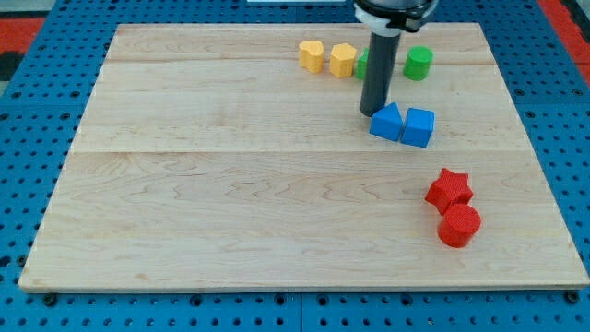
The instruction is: Slide the yellow hexagon along with yellow heart towards top left
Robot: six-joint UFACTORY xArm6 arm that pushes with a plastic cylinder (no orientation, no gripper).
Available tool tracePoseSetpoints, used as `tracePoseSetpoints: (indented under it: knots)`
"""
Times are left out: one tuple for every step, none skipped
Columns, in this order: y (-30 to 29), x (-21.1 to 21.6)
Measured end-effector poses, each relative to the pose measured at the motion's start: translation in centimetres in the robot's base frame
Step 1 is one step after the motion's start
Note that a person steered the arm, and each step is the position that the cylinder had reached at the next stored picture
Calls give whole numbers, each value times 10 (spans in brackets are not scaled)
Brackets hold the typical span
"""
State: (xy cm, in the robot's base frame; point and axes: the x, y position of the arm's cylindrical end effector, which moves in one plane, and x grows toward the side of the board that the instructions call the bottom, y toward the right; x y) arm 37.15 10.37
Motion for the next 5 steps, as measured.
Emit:
tracePoseSetpoints:
  knots:
    - [-14,-31]
    - [-39,-59]
    - [-60,-79]
    - [-66,-95]
    - [-67,-100]
